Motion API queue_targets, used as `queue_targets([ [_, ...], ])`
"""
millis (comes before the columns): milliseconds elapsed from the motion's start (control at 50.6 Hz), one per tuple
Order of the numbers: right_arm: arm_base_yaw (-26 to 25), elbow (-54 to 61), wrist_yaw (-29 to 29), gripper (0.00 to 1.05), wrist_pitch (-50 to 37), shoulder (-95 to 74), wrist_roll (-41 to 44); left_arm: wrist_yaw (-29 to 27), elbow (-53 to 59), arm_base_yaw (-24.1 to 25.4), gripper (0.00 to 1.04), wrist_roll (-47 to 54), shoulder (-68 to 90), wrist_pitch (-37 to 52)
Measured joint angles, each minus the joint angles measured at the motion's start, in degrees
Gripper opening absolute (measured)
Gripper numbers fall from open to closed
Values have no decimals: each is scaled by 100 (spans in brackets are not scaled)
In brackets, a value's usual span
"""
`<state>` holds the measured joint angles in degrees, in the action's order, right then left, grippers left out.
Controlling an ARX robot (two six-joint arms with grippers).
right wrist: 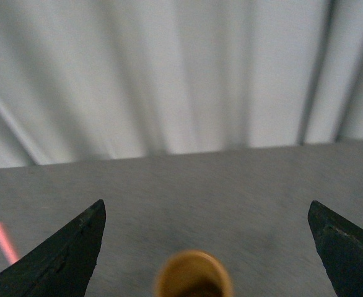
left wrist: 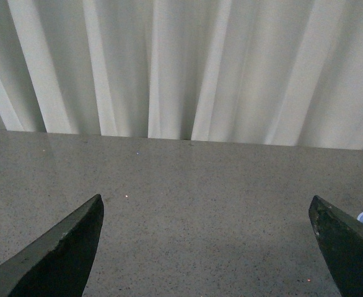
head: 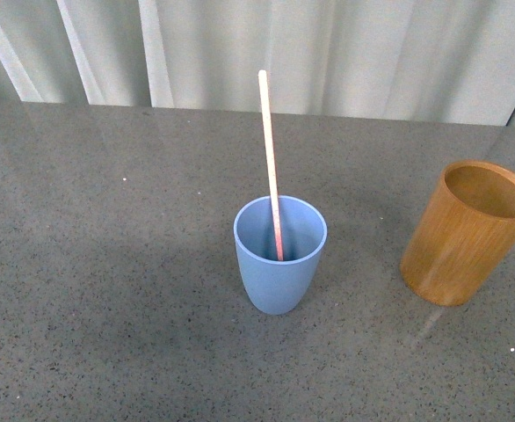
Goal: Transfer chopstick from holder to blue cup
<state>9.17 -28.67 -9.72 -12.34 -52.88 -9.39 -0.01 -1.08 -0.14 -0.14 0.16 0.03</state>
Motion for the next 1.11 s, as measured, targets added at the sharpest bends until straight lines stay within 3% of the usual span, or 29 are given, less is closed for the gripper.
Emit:
queue_targets([
  [119,-623,538,15,95,752,994,205,0,0,0,98,0,0,0],
  [297,-739,667,203,93,680,1296,376,2,0,0,98,0,0,0],
  [356,-837,957,713,85,-107,1325,560,-2,0,0,98,0,2,0],
  [435,-881,1344,951,73,-885,1471,743,-2,0,0,98,0,2,0],
  [593,-901,1766,973,46,-1075,1867,876,0,0,0,98,0,0,0],
  [791,-909,2216,979,0,-962,2433,918,0,0,0,98,0,0,0],
  [1107,-909,2500,977,1,-636,3045,933,0,0,0,98,0,0,0],
])
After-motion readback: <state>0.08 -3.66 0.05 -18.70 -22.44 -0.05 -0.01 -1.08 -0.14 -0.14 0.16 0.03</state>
